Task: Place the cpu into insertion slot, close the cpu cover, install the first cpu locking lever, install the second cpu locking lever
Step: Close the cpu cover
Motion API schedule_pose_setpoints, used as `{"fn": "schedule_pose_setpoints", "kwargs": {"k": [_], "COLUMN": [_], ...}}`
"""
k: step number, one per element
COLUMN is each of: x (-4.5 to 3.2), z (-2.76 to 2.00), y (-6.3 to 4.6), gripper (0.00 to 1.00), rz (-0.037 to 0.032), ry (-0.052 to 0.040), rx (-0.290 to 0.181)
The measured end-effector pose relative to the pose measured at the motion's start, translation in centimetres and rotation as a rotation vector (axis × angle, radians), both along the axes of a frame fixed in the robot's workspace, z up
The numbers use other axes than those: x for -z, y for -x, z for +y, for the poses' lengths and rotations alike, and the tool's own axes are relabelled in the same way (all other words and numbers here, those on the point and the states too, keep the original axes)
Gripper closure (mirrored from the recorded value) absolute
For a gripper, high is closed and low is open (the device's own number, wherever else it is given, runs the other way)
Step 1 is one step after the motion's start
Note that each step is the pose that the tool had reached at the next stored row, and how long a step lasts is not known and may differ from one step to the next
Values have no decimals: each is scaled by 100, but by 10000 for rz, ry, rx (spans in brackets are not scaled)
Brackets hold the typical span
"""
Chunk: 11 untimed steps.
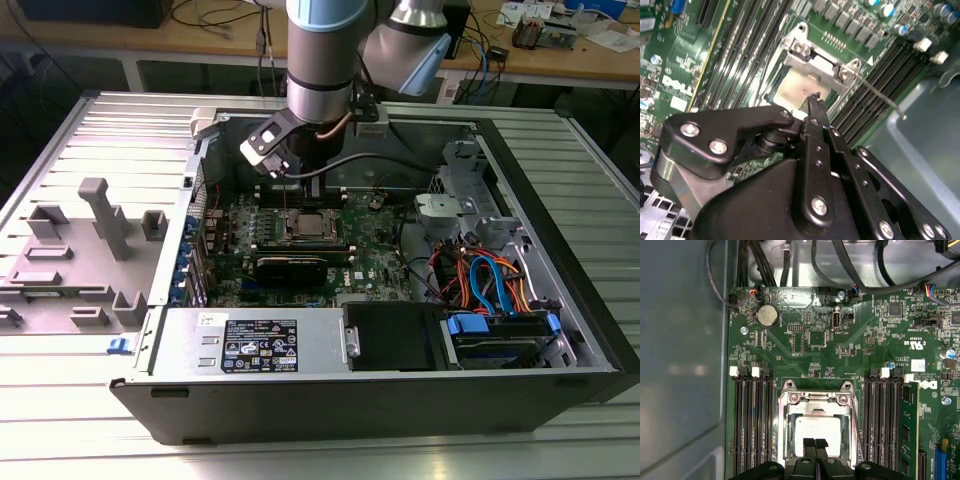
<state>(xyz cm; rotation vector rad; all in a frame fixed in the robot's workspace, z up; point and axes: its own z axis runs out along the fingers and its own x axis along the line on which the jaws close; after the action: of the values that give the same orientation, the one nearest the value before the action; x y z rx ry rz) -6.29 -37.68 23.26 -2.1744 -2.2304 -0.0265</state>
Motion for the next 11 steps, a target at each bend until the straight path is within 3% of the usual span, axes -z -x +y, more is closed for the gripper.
{"fn": "schedule_pose_setpoints", "kwargs": {"k": [7, 11], "x": [74, 78], "z": [-4, -3], "y": [50, 52], "gripper": [89, 89], "rz": [4, 4], "ry": [12, 12], "rx": [-61, -61]}}
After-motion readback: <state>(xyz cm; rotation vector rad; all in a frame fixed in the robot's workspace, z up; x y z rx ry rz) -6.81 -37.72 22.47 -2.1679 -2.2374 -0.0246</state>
